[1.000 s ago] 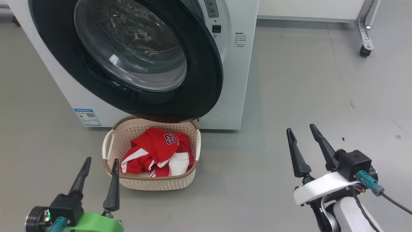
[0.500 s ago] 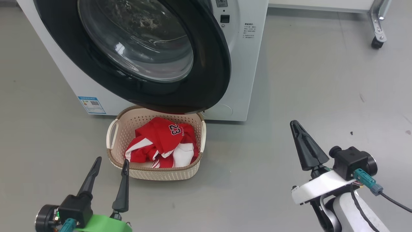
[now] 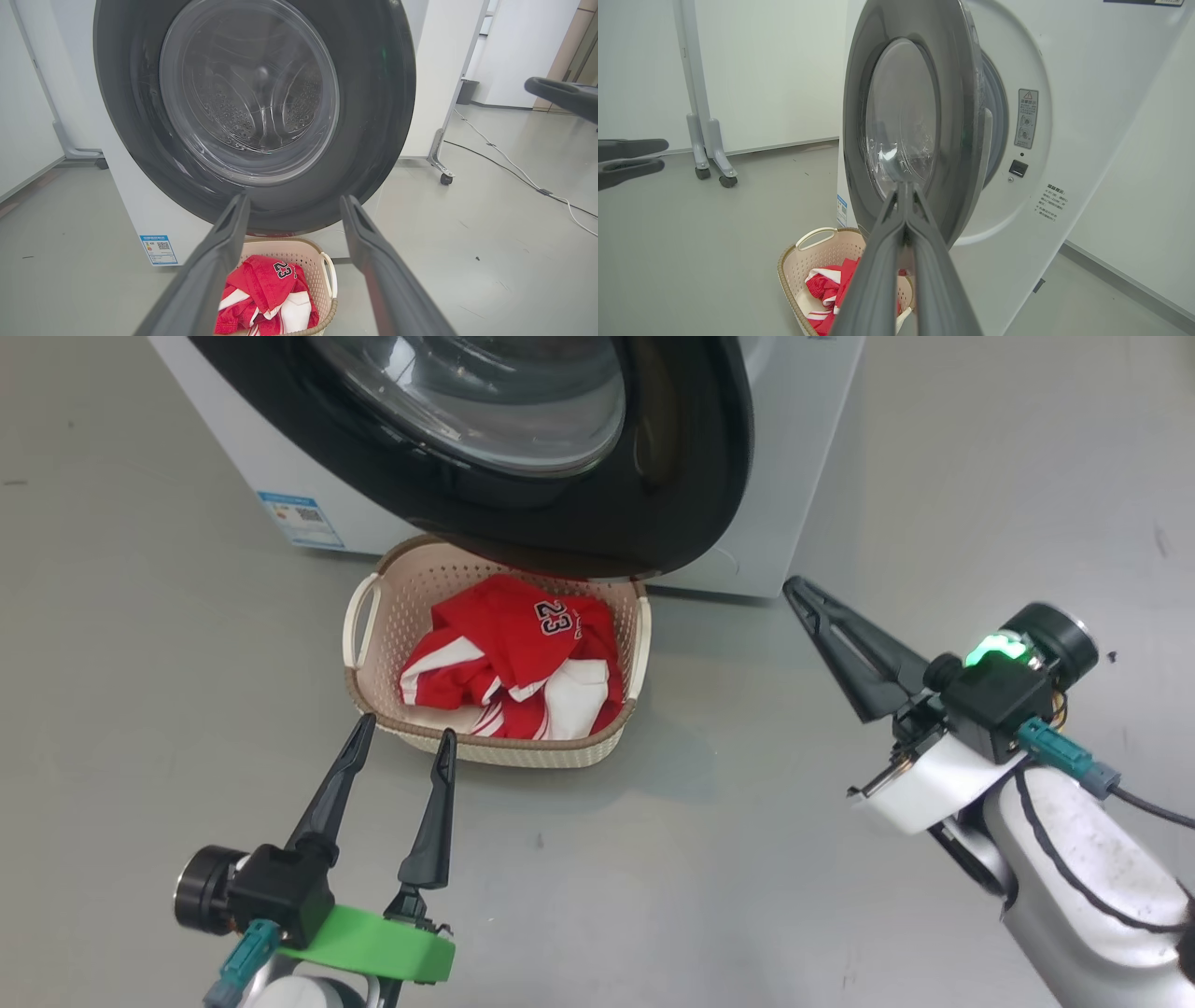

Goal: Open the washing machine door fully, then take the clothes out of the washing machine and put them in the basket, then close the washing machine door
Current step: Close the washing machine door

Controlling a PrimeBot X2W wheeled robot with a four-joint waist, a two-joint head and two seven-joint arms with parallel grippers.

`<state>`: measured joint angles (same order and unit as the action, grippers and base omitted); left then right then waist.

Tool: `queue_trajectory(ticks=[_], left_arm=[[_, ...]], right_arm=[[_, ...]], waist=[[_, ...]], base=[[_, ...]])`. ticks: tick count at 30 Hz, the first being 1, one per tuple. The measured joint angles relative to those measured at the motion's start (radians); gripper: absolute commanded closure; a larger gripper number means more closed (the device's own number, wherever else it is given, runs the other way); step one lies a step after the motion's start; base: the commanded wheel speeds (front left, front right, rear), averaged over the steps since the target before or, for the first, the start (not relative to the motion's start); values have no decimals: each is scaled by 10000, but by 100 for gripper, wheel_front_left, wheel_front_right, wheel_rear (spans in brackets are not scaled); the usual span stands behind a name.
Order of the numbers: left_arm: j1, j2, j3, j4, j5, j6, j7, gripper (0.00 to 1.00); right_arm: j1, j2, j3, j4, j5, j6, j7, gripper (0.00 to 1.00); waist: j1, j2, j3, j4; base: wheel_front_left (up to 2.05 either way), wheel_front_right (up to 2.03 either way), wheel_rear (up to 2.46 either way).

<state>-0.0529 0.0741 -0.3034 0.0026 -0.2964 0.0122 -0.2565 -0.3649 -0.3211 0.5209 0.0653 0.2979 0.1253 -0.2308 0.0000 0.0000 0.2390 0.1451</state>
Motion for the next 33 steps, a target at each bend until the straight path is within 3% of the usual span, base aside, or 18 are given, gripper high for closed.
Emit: queue_trajectory(ticks=[13, 24, 33], left_arm=[[-1157, -313, -407, -75, 0, -176, 0, 0], [-1430, -359, -523, 226, -96, -176, -2, 0], [-1650, -376, -821, 144, -362, -71, -2, 0]], right_arm=[[-2385, -1388, 320, -75, 182, 0, 600, 100], [-3087, -1893, 353, 506, 662, 0, 681, 100], [-3884, -2222, 67, 729, 715, 0, 715, 100]], waist=[[0, 0, 1616, 1558], [0, 0, 2395, 2597], [0, 0, 2903, 3015]], base=[[0, 0, 0], [0, 0, 0], [0, 0, 0]])
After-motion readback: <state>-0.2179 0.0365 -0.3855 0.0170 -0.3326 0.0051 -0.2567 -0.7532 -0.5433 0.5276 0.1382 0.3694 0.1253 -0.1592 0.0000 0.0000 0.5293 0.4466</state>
